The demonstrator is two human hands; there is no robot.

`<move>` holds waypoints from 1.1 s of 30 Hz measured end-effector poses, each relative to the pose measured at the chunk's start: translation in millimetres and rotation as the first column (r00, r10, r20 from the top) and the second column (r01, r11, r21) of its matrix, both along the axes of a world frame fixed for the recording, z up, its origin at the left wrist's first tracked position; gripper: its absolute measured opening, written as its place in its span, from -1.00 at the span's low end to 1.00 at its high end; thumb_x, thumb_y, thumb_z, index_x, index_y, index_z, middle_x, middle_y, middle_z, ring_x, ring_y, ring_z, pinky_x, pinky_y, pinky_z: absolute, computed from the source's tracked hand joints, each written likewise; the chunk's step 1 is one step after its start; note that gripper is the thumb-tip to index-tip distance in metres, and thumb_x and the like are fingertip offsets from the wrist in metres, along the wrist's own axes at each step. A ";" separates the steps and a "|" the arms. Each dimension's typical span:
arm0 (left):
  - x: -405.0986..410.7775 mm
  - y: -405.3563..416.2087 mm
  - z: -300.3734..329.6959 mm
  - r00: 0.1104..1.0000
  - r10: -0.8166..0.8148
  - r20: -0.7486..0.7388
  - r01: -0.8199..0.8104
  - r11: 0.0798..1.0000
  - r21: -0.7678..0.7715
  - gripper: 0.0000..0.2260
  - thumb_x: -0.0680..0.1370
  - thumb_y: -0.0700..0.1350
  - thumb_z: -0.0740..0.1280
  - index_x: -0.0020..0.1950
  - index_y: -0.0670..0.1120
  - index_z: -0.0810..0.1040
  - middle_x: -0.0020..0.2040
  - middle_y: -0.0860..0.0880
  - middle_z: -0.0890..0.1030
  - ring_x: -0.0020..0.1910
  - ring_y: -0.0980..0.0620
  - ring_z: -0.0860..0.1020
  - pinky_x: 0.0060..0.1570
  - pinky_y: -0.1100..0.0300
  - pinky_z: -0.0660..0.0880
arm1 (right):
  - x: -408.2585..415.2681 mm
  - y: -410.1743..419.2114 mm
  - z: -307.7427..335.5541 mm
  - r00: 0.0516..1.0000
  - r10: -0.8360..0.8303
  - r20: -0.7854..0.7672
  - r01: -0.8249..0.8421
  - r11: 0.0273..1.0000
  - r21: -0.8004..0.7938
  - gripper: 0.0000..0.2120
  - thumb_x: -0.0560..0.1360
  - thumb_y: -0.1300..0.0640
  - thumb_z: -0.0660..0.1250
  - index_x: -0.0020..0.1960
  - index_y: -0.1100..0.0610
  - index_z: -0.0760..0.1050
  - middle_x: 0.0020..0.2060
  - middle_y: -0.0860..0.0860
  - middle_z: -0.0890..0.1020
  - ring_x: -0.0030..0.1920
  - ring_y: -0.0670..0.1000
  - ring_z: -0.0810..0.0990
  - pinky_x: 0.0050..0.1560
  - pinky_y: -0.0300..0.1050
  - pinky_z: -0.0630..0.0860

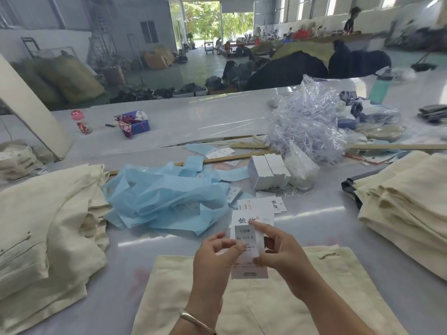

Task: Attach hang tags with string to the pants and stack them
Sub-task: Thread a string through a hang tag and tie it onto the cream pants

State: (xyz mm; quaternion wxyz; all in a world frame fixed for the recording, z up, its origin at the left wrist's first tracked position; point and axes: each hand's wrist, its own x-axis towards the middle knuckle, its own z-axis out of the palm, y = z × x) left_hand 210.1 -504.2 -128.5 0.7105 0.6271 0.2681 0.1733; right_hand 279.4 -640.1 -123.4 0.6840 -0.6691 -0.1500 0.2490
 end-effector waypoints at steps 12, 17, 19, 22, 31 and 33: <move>-7.2 -9.1 8.6 1.000 0.012 0.015 -0.016 0.970 0.244 -0.75 0.33 -0.14 0.59 -0.09 -0.02 0.59 0.15 0.09 0.53 0.02 0.15 0.54 0.09 0.01 0.55 | -1.8 -0.7 4.9 0.995 0.098 -0.032 -0.091 0.980 0.176 -0.31 0.24 0.47 0.41 0.34 0.14 0.47 0.07 0.28 0.64 0.03 0.16 0.61 0.17 0.17 0.54; -8.0 -13.4 4.9 0.996 -0.003 0.084 -0.015 0.977 0.213 -0.72 0.38 -0.16 0.57 -0.02 0.00 0.54 0.01 -0.10 0.64 -0.12 -0.09 0.65 -0.16 0.04 0.63 | 0.0 -0.1 9.7 0.993 0.107 -0.041 -0.097 0.975 0.199 -0.30 0.28 0.49 0.43 0.37 0.12 0.43 0.01 0.41 0.60 -0.02 0.17 0.61 0.13 0.13 0.57; -7.8 -14.7 5.5 0.992 -0.009 0.125 -0.014 0.983 0.184 -0.71 0.37 -0.13 0.56 0.00 0.01 0.54 -0.13 -0.07 0.69 -0.20 -0.08 0.66 -0.26 0.15 0.60 | -0.4 0.5 13.2 0.995 0.092 -0.048 -0.081 0.976 0.201 -0.29 0.31 0.53 0.41 0.40 0.15 0.41 0.04 0.57 0.46 -0.02 0.20 0.54 0.22 0.27 0.48; -7.7 -18.7 7.2 0.986 -0.017 0.165 -0.012 0.986 0.169 -0.70 0.37 -0.10 0.54 0.02 0.06 0.52 -0.17 0.02 0.67 -0.22 -0.01 0.66 -0.26 0.19 0.57 | -2.8 2.7 18.3 0.995 0.075 -0.061 -0.060 0.975 0.215 -0.29 0.31 0.51 0.44 0.40 0.15 0.41 0.06 0.63 0.34 -0.01 0.20 0.49 0.24 0.35 0.42; -11.7 -11.5 18.5 0.979 -0.057 0.197 0.044 0.996 0.073 -0.17 0.34 -0.17 0.54 0.40 0.37 0.19 -0.11 -0.10 0.70 -0.13 -0.09 0.67 -0.10 0.00 0.63 | -6.3 4.7 17.1 0.993 0.105 -0.047 -0.088 0.958 0.274 -0.30 0.25 0.40 0.47 0.37 0.18 0.42 0.04 0.34 0.63 0.05 0.21 0.63 0.10 0.07 0.57; -12.8 -7.8 22.2 0.972 -0.073 0.223 0.065 0.997 0.043 -0.16 0.32 -0.17 0.51 0.43 0.32 0.17 -0.12 -0.12 0.71 -0.12 -0.13 0.67 -0.10 0.00 0.61 | -9.0 5.1 16.8 0.994 0.104 -0.041 -0.086 0.949 0.304 -0.33 0.25 0.43 0.45 0.35 0.18 0.45 0.04 0.30 0.65 0.04 0.18 0.64 0.06 0.01 0.58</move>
